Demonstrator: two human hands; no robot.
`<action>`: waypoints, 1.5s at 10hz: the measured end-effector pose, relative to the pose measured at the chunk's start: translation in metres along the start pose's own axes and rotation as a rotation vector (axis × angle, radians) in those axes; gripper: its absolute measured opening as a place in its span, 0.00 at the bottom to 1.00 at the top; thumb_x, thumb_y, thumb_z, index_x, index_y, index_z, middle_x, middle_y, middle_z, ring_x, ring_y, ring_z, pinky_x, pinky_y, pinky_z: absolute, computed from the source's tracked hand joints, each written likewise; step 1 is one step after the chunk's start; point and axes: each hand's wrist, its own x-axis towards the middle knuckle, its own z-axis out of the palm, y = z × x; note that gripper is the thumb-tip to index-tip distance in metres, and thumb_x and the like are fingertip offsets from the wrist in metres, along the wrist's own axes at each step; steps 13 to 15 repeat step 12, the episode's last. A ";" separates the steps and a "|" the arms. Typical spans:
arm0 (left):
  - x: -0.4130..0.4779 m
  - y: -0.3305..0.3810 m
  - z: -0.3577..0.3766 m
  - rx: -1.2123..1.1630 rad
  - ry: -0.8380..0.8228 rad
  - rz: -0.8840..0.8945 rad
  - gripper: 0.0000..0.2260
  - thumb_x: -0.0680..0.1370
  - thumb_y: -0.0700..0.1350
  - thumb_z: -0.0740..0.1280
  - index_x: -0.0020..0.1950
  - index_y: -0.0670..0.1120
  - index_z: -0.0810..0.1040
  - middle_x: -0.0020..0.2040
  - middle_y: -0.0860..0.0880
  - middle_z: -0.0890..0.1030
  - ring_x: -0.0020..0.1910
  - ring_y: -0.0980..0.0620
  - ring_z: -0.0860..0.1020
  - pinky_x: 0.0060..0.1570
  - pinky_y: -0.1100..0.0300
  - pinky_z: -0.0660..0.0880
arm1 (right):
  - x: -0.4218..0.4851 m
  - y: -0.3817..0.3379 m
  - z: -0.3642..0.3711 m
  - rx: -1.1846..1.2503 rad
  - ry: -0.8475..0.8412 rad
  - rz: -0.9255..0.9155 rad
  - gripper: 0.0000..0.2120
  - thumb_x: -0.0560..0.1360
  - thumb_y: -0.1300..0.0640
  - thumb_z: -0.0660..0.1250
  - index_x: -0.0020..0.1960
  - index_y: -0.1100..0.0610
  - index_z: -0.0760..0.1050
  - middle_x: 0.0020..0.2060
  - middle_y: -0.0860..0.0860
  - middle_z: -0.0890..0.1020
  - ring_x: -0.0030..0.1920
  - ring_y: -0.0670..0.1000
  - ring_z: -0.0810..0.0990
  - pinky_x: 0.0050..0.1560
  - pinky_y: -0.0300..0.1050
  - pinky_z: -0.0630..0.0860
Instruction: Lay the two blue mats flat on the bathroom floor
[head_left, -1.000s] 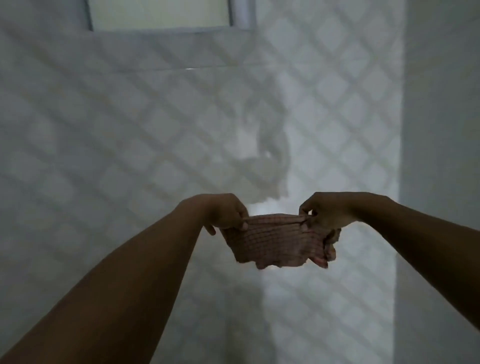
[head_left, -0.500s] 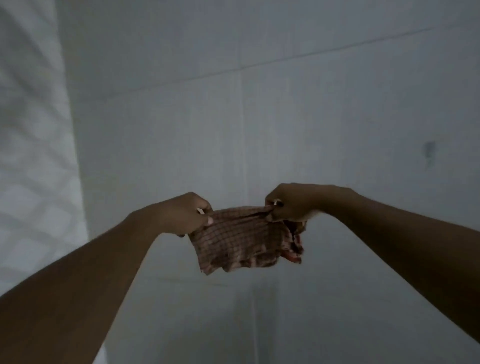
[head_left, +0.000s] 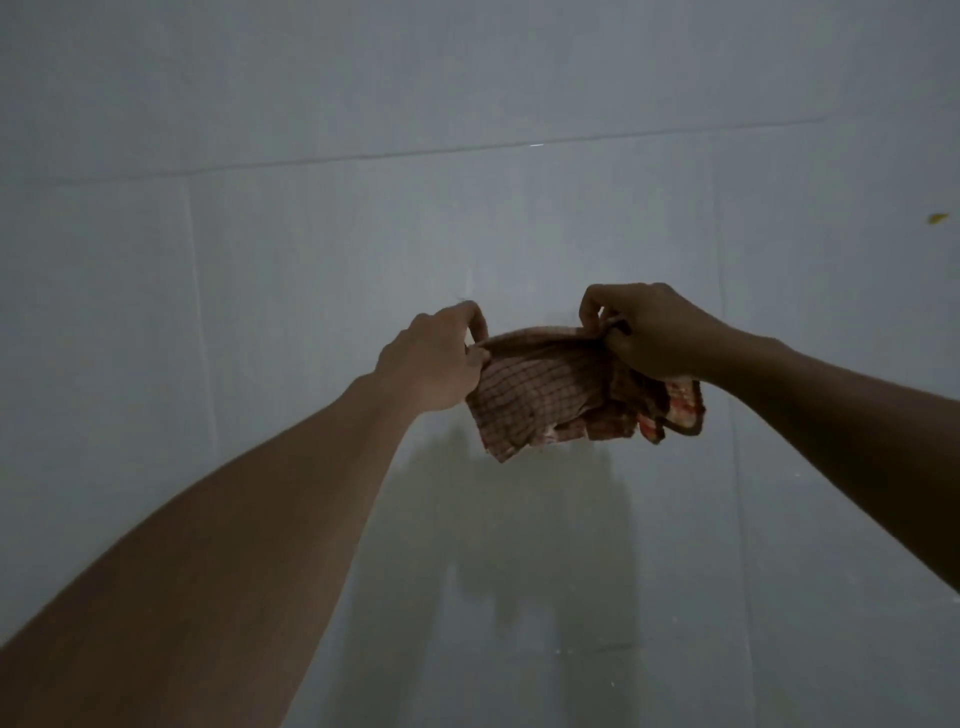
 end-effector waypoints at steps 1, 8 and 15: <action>0.018 0.011 0.027 0.181 0.042 0.022 0.04 0.82 0.51 0.64 0.54 0.53 0.73 0.48 0.49 0.81 0.44 0.46 0.80 0.43 0.52 0.76 | 0.009 0.030 0.023 -0.057 0.088 0.047 0.12 0.77 0.61 0.60 0.47 0.43 0.72 0.50 0.50 0.78 0.49 0.54 0.77 0.46 0.52 0.78; -0.024 0.017 0.107 -0.075 -0.091 -0.107 0.11 0.83 0.57 0.57 0.51 0.51 0.70 0.42 0.47 0.80 0.39 0.44 0.81 0.40 0.50 0.78 | -0.035 0.032 0.114 0.266 0.145 0.036 0.13 0.72 0.59 0.71 0.55 0.55 0.75 0.43 0.53 0.76 0.44 0.57 0.77 0.44 0.53 0.78; -0.106 -0.069 0.006 0.272 -0.329 -0.224 0.10 0.79 0.56 0.65 0.52 0.51 0.78 0.42 0.54 0.76 0.46 0.47 0.79 0.47 0.56 0.72 | -0.047 -0.058 0.109 -0.149 0.458 -0.219 0.23 0.65 0.66 0.70 0.59 0.57 0.74 0.58 0.59 0.70 0.55 0.60 0.70 0.51 0.56 0.68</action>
